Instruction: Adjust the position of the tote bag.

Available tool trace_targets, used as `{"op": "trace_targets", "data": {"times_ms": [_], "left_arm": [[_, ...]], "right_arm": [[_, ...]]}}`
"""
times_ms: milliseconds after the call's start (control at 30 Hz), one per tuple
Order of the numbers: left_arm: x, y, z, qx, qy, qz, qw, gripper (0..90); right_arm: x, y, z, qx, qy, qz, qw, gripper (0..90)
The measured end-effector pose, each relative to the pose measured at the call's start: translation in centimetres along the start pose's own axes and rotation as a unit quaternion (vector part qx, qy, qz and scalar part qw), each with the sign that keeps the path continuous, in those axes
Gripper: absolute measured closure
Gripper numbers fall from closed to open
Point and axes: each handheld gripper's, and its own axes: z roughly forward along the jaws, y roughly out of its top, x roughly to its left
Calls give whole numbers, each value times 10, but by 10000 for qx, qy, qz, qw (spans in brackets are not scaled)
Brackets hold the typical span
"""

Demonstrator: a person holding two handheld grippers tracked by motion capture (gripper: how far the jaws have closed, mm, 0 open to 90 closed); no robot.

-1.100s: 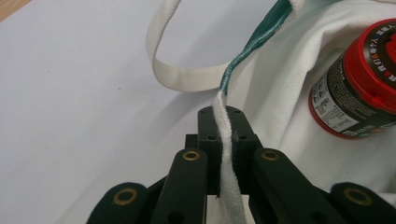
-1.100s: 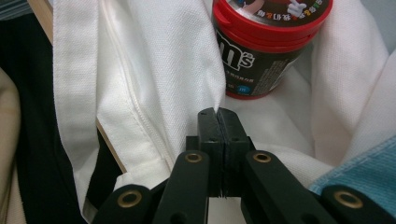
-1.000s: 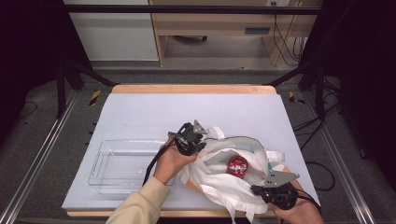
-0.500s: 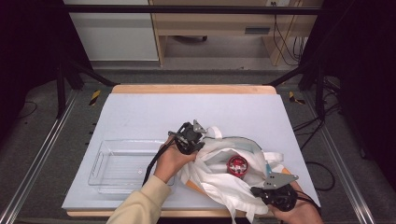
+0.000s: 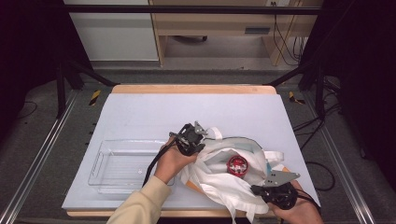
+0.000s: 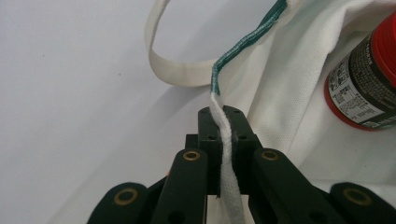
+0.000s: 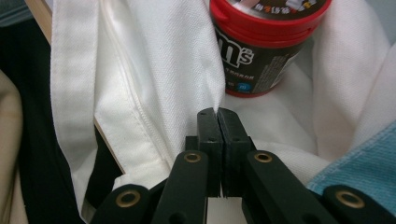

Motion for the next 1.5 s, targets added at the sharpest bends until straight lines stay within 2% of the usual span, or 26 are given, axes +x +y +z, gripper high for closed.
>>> {"op": "trace_targets", "data": {"times_ms": [200,400,500,633,767,867,1000,1067,1300,1500], "left_arm": [[-6,-1,-3,-25,-62,67,10000,870],[-10,-4,-5,-31,-126,107,9999,870],[-12,-5,-8,-27,-191,158,9997,870],[-18,-5,-7,82,-251,288,9992,870],[-19,-6,-5,131,-251,290,9992,871],[-18,-7,-3,159,-281,264,9991,870],[-17,-7,0,218,-244,258,9991,871],[-17,-7,1,237,-189,275,9992,870],[-12,-6,4,170,-21,132,9998,870],[-7,-6,6,144,-30,65,9999,870]], "right_arm": [[-2,5,-3,-179,-8,108,9998,783],[-2,15,-10,-383,-113,176,9990,587],[-1,20,-10,-355,-113,268,9989,494],[6,25,-5,-316,-27,271,9991,456],[12,26,1,-199,6,229,9995,484],[15,28,5,-74,-74,87,9999,606],[17,28,7,19,-8,-88,10000,824],[18,26,9,52,15,-123,9999,869],[23,24,8,216,136,-404,9989,887],[23,21,10,278,204,-453,9984,889]]}}
